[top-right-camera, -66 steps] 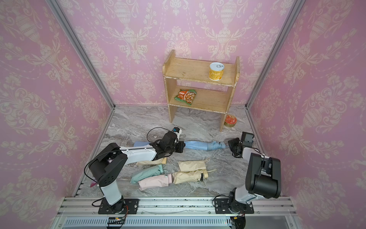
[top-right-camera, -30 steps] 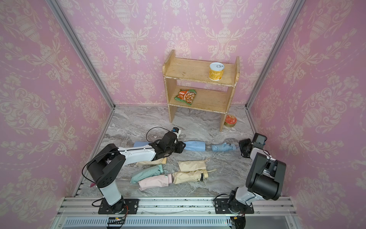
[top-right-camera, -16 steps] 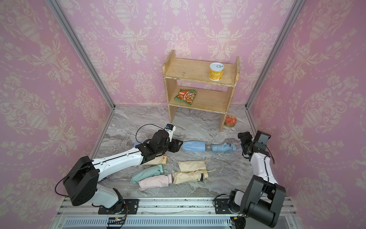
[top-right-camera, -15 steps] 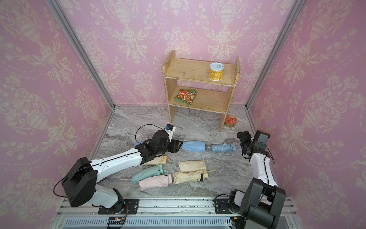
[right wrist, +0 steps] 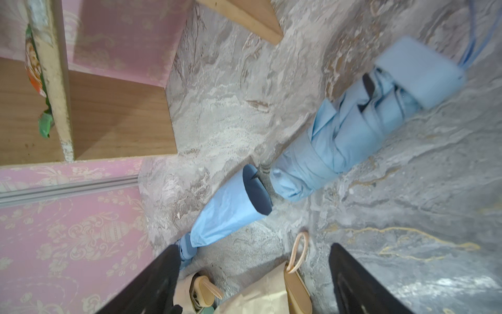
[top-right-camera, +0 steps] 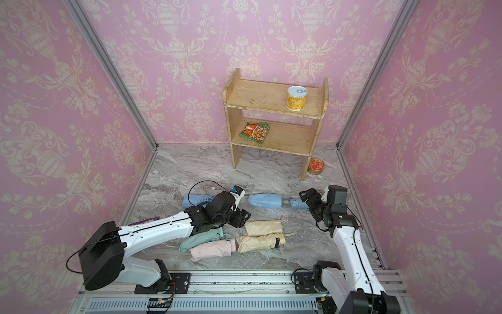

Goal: Take umbrellas out of sleeves
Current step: Take out the umbrella from the umbrella sleeve.

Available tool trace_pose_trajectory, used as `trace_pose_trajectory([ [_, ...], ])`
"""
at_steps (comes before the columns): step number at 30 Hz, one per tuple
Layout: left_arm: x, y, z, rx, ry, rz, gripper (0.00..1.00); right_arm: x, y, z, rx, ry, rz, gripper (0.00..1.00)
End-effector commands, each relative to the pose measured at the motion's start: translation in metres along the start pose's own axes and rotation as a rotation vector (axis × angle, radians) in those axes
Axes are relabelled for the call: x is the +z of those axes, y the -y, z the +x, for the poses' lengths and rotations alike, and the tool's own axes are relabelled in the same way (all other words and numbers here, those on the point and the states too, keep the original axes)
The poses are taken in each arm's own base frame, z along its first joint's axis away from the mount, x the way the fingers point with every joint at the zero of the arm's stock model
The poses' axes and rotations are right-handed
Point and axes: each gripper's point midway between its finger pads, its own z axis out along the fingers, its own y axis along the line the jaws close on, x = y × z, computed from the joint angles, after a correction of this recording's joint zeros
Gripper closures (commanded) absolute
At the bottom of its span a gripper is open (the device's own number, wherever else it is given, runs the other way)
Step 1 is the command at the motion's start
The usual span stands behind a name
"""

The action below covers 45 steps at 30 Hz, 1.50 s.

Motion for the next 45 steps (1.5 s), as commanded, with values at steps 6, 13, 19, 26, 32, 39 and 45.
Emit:
trace_pose_trajectory([
  [6,0.010,0.002,0.032,0.026,-0.128,-0.012,0.37,0.005,0.020,0.059,0.001,-0.104,0.070,0.13],
  [13,0.019,0.002,0.052,-0.015,-0.183,-0.002,0.42,0.011,0.028,0.082,-0.013,-0.129,0.083,0.16],
  [19,0.030,0.004,0.059,-0.050,-0.186,0.024,0.48,0.019,0.028,0.096,-0.068,-0.169,0.097,0.18],
  [26,0.039,0.002,0.063,-0.050,-0.190,0.021,0.60,0.028,0.022,0.100,-0.094,-0.186,0.096,0.20],
  [32,0.041,-0.003,0.063,-0.051,-0.178,-0.001,0.80,0.031,0.026,0.105,-0.113,-0.200,0.112,0.24],
  [39,0.041,-0.008,0.067,-0.061,-0.183,-0.025,0.99,0.035,0.032,0.102,-0.097,-0.174,0.132,0.35],
  [45,0.043,-0.009,0.071,-0.069,-0.208,-0.036,1.00,0.043,0.042,0.100,-0.017,-0.140,0.147,0.43],
])
